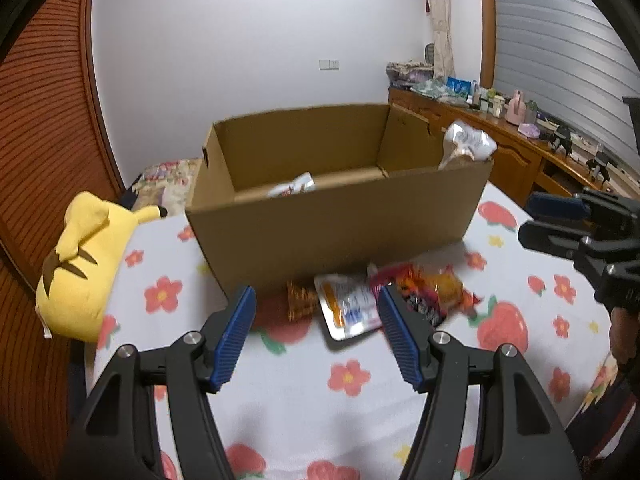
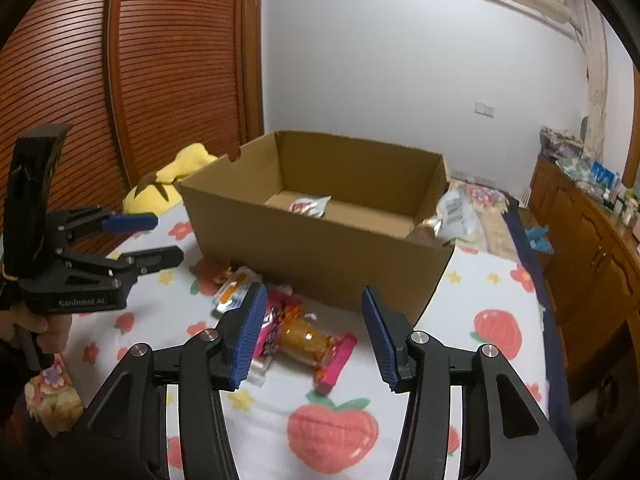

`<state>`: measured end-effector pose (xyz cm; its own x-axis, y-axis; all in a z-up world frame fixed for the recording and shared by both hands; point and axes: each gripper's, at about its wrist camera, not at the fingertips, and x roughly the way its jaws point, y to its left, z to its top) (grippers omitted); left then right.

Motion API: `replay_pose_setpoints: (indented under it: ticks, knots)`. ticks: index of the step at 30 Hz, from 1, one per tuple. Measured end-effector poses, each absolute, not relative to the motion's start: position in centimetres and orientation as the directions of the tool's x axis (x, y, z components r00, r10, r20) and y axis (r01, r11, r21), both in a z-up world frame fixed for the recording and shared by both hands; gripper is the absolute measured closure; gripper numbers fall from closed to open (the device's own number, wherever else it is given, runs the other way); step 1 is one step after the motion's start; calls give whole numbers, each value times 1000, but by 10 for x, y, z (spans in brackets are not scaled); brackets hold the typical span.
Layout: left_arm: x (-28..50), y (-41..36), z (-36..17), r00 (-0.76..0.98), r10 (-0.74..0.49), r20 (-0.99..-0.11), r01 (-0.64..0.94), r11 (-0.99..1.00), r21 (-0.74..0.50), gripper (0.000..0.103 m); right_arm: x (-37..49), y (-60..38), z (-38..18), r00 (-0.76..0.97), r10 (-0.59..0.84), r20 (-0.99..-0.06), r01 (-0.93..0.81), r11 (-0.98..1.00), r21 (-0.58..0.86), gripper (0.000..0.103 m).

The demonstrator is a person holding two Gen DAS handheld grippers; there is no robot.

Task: Organize snacks
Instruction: 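Withdraw both tools from the box back toward the snack pile, then grasp the pink-wrapped bread with the right tool while the left tool grasps the small white bar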

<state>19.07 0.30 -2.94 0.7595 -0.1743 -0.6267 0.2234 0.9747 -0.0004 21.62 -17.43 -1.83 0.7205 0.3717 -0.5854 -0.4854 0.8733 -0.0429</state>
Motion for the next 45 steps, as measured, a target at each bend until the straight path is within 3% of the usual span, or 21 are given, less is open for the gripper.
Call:
replay_pose_setpoints:
  ticks: [19,36,45]
  knots:
    - [181,3,-98,675,-163,-720,213,977,-22,39,242,-167,-72,638,364,-679,-468,883,33,52]
    - [174,0,-97,673,-180,-717,220,975,-39,39,272,-143,-95,470,414,-780,-584,808,77,49]
    - [174,-1,-98,670,-184,-720,223,974,-41,39,241,-141,-99,455,371,-810,-649,761,-16,46]
